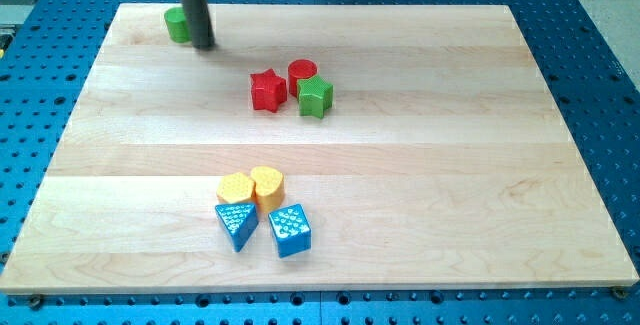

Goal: Move the triangle to the top center of the board

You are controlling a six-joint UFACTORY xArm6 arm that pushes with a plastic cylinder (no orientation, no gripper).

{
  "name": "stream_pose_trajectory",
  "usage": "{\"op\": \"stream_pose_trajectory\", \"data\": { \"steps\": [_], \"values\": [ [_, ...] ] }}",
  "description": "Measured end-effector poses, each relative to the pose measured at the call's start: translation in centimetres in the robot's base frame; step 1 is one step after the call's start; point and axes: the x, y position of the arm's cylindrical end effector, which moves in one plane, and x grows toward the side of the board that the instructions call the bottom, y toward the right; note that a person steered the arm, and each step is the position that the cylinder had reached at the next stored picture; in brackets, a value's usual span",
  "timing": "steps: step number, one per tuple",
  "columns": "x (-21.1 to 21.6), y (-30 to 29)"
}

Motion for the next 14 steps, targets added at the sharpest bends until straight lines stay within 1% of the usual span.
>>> {"op": "stream_pose_trajectory", "data": {
  "steps": [1,2,3,4,5,6,7,8,9,10,11,14],
  "values": [
    [0.0,-5.3],
    [8.8,-3.2],
    [22.1,-3.0],
    [33.1,-0.3],
    [35.0,6.8],
    [34.9,13.2],
    [34.8,16.4],
    [34.8,15.9],
    [34.7,10.8],
    [30.5,8.6],
    [26.9,7.5],
    [13.0,7.5]
  ]
}}
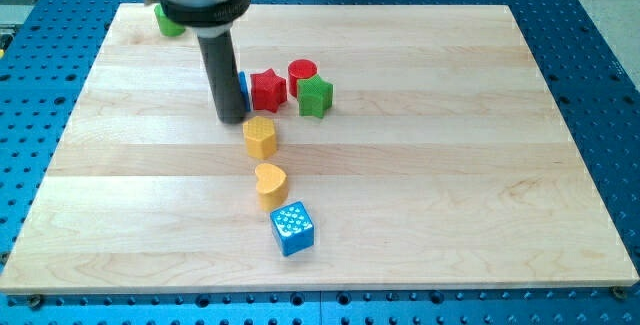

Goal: Move the triangle to the top center of the board

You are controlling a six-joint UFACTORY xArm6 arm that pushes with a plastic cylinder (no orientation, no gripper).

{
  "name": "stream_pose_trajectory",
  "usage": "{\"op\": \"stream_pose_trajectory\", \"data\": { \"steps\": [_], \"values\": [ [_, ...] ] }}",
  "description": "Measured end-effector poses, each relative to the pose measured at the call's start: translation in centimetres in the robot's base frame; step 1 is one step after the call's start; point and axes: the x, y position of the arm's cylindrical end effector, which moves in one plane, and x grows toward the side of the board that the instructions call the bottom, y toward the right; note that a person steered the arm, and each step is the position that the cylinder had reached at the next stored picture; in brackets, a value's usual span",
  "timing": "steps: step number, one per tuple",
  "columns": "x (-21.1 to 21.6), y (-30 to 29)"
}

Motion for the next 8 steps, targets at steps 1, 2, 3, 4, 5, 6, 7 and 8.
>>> {"op": "stream_pose_trajectory", "data": {
  "steps": [1,2,3,4,5,6,7,8],
  "values": [
    [-4.5,-0.1],
    [-8.8,-0.5],
    [-10.3,-2.1],
    [-11.1,5.0],
    [-11.6,8.3],
    [-12.9,4.0],
    [-13.9,2.8],
    [-13.9,10.5]
  ]
}}
